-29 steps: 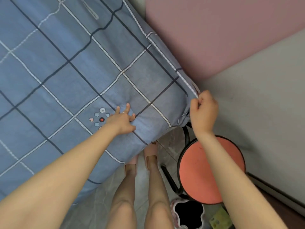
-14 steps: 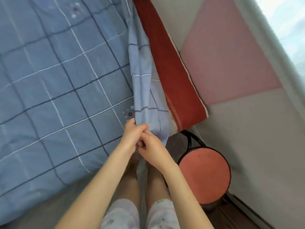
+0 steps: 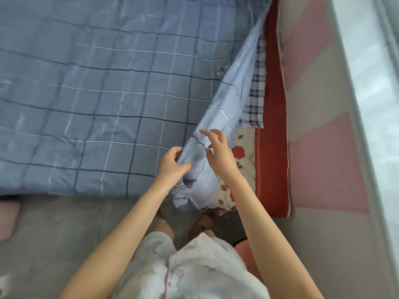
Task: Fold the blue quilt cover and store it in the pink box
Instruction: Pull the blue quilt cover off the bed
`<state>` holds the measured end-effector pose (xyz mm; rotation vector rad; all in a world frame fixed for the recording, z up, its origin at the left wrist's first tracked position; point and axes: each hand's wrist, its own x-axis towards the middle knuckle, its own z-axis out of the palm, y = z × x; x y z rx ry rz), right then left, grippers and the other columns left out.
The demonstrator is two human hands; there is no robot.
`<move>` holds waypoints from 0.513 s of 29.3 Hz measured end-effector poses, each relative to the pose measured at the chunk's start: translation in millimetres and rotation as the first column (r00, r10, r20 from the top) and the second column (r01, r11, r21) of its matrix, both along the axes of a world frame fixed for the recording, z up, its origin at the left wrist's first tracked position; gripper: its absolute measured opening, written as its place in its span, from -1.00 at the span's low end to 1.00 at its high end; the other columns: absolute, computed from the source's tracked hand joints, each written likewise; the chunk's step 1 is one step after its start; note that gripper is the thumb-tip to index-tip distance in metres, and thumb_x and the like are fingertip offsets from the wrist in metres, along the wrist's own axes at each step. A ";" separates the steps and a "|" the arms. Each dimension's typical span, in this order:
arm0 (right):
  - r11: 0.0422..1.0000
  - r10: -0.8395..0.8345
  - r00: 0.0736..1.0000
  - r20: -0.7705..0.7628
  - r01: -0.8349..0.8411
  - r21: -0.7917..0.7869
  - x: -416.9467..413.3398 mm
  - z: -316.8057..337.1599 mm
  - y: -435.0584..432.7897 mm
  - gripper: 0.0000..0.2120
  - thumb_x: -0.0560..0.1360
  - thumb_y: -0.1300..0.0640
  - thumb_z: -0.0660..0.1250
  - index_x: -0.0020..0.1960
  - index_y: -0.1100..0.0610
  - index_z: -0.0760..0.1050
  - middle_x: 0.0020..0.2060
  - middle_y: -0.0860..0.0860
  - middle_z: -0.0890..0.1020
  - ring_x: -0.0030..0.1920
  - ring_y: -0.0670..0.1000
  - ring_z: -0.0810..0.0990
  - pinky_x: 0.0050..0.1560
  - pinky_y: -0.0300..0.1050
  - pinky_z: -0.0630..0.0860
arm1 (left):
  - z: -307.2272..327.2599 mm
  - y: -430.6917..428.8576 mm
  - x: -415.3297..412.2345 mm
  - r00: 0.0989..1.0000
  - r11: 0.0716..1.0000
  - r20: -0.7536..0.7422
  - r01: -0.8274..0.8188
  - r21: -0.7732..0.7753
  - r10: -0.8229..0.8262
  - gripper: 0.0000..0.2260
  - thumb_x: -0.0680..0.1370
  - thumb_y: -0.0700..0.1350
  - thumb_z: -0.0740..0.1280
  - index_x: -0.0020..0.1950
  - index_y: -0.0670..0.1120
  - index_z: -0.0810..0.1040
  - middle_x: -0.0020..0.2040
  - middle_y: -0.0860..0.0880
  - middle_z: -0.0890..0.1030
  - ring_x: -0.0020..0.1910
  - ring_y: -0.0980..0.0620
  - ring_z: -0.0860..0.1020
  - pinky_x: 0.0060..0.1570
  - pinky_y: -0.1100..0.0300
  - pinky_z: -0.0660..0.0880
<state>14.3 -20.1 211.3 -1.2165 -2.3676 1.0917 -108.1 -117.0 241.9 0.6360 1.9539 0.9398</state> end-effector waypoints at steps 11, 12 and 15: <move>0.967 0.256 0.965 -0.059 -0.255 0.020 -209.4 58.1 -69.3 -0.78 0.37 0.42 0.24 -0.04 0.27 0.54 0.09 0.11 0.47 -0.12 0.07 0.54 -0.04 -0.18 0.46 | 55.5 -146.1 -145.2 0.958 1.000 -0.286 -0.029 0.003 0.029 -0.72 0.36 -0.39 0.23 0.04 -0.21 0.43 -0.06 -0.16 0.54 -0.10 -0.16 0.50 -0.18 -0.02 0.45; 0.964 0.265 0.963 -0.043 -0.265 0.005 -224.8 62.8 -75.5 -0.78 0.37 0.43 0.24 -0.05 0.26 0.56 0.04 0.11 0.51 -0.13 0.06 0.54 -0.05 -0.26 0.41 | 57.6 -156.5 -157.7 0.958 0.999 -0.285 -0.039 0.001 0.037 -0.72 0.37 -0.39 0.24 0.06 -0.21 0.43 -0.04 -0.16 0.54 -0.08 -0.16 0.50 -0.16 -0.01 0.45; 0.974 0.219 0.976 -0.018 -0.220 -0.051 -283.9 75.7 -105.1 -0.80 0.41 0.40 0.29 -0.06 0.23 0.63 -0.10 0.10 0.65 -0.26 -0.18 0.54 -0.14 -0.37 0.39 | 55.6 -205.8 -214.2 0.939 0.994 -0.330 -0.107 -0.001 0.101 -0.72 0.40 -0.40 0.26 0.09 -0.23 0.48 0.01 -0.18 0.56 -0.02 -0.16 0.52 -0.13 0.07 0.43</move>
